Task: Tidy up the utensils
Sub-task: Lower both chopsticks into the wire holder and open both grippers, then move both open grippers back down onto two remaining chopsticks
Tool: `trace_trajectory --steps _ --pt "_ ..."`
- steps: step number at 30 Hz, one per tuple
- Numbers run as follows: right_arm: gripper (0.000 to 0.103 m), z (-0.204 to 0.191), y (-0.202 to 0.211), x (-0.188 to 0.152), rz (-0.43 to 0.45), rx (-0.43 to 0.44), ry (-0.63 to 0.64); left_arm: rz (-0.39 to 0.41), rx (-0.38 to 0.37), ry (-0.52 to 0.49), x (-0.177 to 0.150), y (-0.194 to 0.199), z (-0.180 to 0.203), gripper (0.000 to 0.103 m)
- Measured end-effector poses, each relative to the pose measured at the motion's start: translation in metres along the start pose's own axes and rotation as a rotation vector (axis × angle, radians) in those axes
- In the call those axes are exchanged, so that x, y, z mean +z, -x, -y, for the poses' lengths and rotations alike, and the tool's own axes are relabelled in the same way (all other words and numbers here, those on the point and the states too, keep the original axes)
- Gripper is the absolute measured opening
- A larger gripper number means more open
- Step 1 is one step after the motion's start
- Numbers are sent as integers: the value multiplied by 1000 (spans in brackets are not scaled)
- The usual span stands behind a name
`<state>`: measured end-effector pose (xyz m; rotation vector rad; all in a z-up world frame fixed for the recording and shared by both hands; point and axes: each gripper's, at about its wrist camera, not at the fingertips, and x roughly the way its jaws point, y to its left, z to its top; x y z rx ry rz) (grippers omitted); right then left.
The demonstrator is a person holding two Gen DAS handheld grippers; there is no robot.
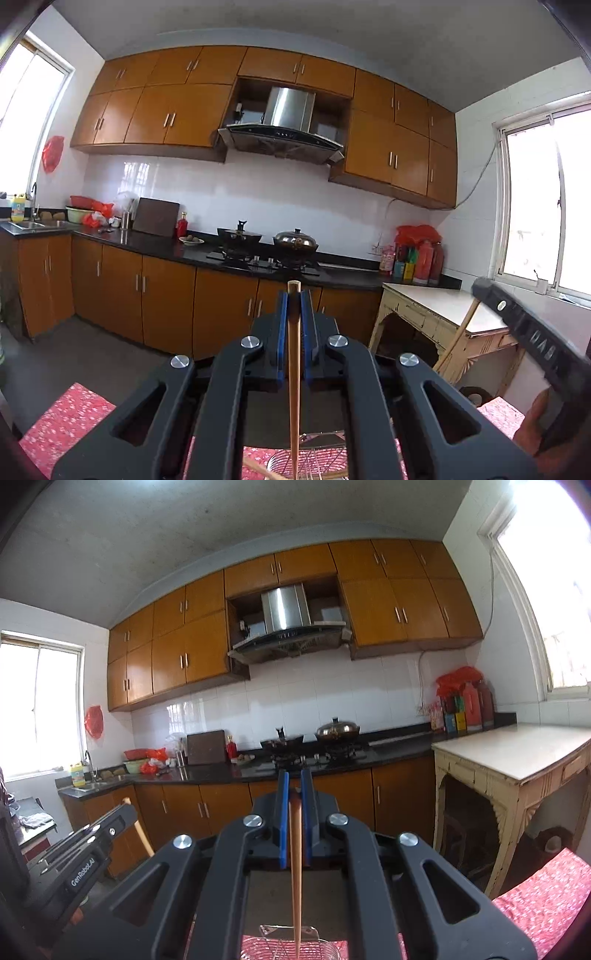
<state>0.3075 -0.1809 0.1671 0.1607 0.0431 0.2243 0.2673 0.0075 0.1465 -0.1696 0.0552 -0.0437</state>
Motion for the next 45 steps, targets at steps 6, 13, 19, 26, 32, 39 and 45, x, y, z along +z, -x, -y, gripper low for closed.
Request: trace_trajectory --steps 6,13,19,26,32,39,45 --pt "7 12 -24 -28 -54 -4 -3 0 10 -4 -14 -14 1 7" --pt "12 22 -34 -44 -128 -37 -14 -72 52 -8 -21 -27 -1 7" --pt "46 39 -12 -44 -143 -122 -21 -79 90 -5 -11 -6 -15 49" --pt "49 71 31 -51 -192 -205 -60 -73 132 -30 -7 46 -40 70" --pt "67 97 63 -101 -341 -276 -56 -193 174 -39 -46 80 -78 90" --pt "87 101 78 -200 -551 -365 -7 -441 196 -53 -127 79 -98 92" --pt "82 85 89 -267 -699 -274 -55 -558 146 -109 -182 86 -77 101"
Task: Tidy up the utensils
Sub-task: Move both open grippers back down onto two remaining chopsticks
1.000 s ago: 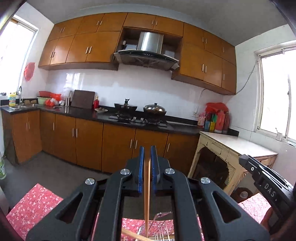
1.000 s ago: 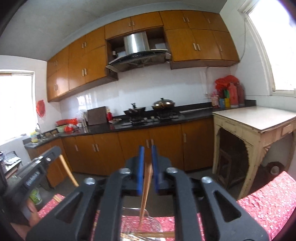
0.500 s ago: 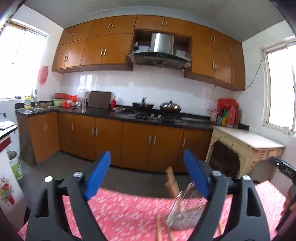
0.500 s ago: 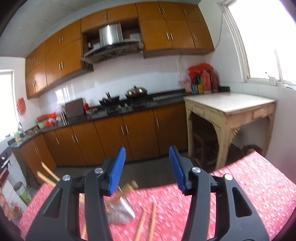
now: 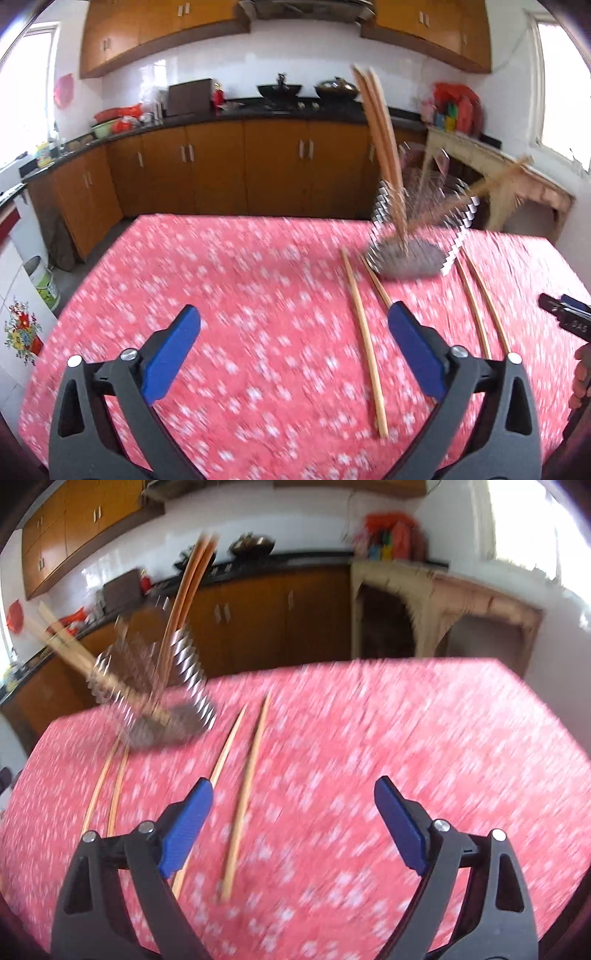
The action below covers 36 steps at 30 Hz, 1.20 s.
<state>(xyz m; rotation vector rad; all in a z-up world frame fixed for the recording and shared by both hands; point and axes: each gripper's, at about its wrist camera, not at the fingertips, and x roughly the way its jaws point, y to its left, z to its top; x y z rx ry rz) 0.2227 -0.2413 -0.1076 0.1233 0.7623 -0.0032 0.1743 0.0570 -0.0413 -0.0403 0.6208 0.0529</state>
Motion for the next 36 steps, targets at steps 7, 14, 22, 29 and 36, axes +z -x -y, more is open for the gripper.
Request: trace_trajectory --steps 7,14,22,29,36 --pt "58 -21 -19 -36 -110 57 24 -101 -34 -90 -41 -12 27 101" --pt "36 -30 -25 -41 -122 17 58 -139 -67 -150 -55 -18 47 100" --pt "8 0 -25 -32 -119 -35 -13 -260 -79 -127 -60 -41 59 55" --pt "8 36 -31 -21 -108 -111 -90 -292 -19 -117 -57 -58 53 11" --pt "8 83 -39 -7 -93 -196 -167 -303 92 -46 -31 -87 3 11"
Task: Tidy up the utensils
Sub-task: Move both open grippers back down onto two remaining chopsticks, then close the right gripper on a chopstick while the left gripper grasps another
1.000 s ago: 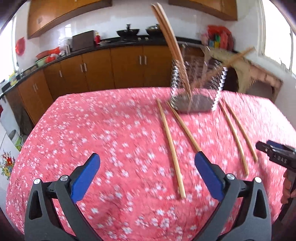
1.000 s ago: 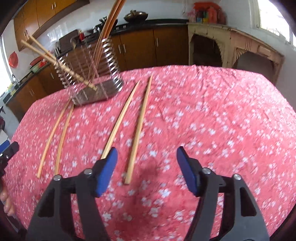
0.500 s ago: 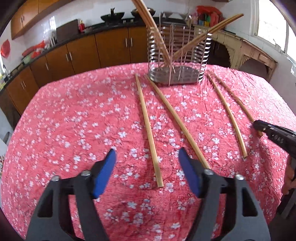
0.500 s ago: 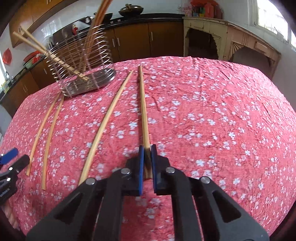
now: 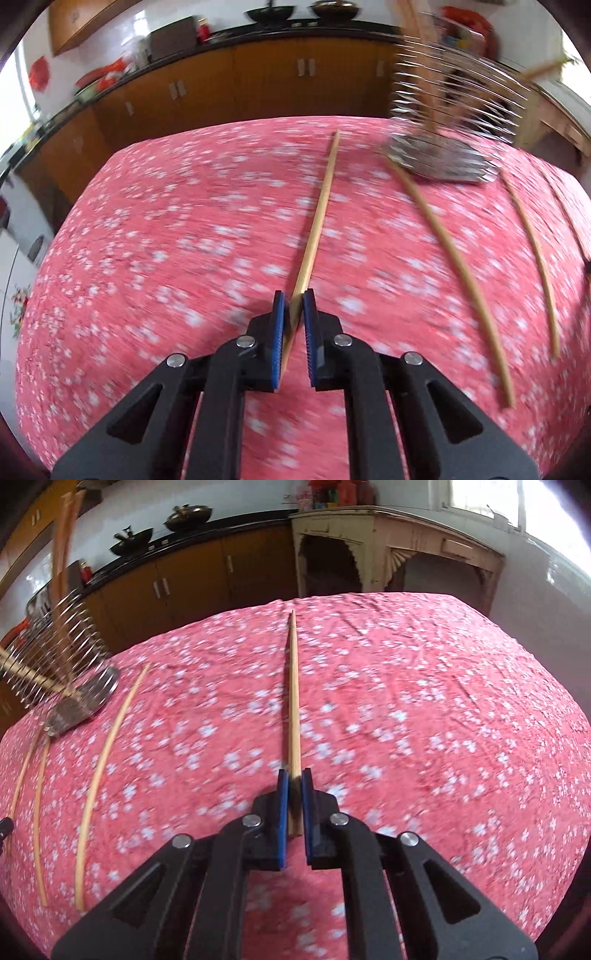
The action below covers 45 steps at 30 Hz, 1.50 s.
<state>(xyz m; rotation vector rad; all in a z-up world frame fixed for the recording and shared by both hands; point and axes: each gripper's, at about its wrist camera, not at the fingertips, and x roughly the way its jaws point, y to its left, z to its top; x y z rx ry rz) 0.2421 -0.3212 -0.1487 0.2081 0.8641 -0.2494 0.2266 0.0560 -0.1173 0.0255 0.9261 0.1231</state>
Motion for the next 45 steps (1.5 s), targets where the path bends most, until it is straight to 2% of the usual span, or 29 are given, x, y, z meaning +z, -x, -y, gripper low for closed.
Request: trace_trajectory --steps 4,11,14,15,16,18,22,27,45 --pt "8 14 -8 8 4 -15 -27 11 44 -3 9 -9 -18 11" --pt "9 22 -13 13 7 -10 -28 41 -65 -29 3 -3 -28 11" --pt "10 23 -12 11 8 -4 -23 52 -76 -73 -3 0 -27 13" --pt "10 22 -12 11 8 -4 -22 58 -73 -89 -4 1 -26 19" --pt "10 22 -11 11 8 -2 -23 63 -67 -100 -5 2 -25 34" --pt "10 21 -11 10 7 -2 -23 70 -72 -106 -7 6 -20 45" --pt "13 17 -11 10 6 -18 -1 40 -70 -106 -9 0 -15 46" --pt "16 11 -11 10 5 -41 29 32 -105 -74 -6 -5 -23 47" --pt "17 16 -11 10 4 -14 6 29 -96 -65 -5 -6 -31 52"
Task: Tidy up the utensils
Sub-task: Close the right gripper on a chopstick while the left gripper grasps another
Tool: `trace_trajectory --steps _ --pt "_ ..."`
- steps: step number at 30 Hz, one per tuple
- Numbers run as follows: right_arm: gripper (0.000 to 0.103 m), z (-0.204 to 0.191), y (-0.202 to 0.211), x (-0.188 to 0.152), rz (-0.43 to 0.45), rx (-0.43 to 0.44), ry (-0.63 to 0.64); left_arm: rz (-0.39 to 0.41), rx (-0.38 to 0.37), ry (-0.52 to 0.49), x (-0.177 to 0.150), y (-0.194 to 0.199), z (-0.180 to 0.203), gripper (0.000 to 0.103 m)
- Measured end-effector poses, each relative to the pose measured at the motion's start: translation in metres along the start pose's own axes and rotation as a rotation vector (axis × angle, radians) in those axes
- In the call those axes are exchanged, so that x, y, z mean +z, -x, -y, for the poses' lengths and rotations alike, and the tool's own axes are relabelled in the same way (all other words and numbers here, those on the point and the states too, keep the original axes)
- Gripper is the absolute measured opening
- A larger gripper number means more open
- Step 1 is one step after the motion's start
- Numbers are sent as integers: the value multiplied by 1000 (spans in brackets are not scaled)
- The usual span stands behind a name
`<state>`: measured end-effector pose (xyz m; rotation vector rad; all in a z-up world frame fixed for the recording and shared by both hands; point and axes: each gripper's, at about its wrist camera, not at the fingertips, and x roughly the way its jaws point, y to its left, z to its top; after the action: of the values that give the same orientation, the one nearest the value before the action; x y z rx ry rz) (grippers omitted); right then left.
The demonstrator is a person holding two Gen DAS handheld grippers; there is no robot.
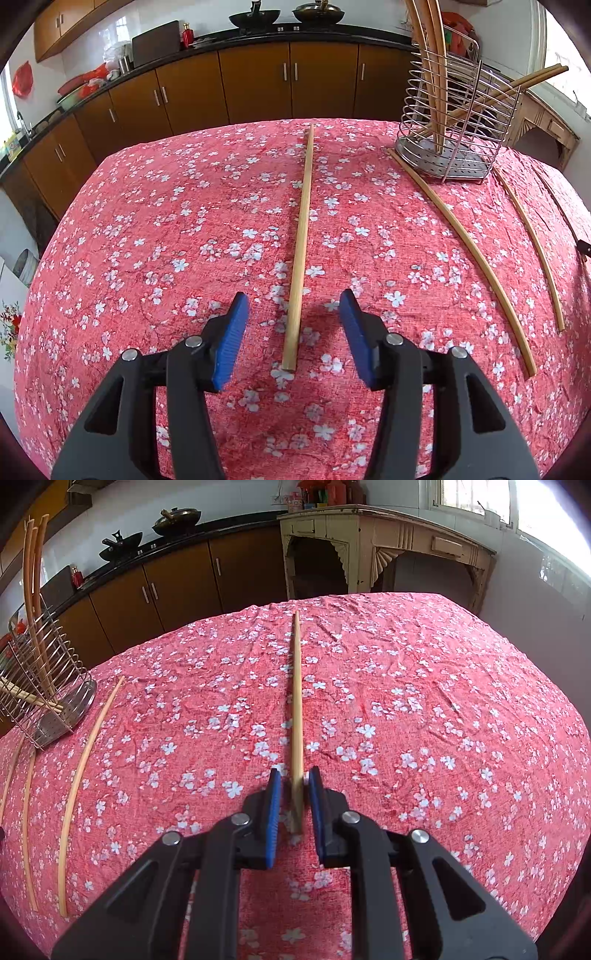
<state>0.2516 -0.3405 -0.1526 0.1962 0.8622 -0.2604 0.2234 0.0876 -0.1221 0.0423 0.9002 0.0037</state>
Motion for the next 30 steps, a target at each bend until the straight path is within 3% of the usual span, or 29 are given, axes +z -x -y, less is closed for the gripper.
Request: trace_trajectory --steps 6,15,18,24,30 --pt "17 -2 3 -4 -1 -14 18 1 5 2 1 1 0 50" --pt "17 -1 6 -7 -2 -9 20 8 -1 -41 -6 10 10 24" --pt "9 2 6 -7 -1 2 4 10 7 -67 -6 11 16 9" --pt "8 7 14 -9 30 37 -3 16 26 -74 -8 14 17 7" --pt "8 9 50 -12 159 53 33 129 6 -75 -10 51 13 7"
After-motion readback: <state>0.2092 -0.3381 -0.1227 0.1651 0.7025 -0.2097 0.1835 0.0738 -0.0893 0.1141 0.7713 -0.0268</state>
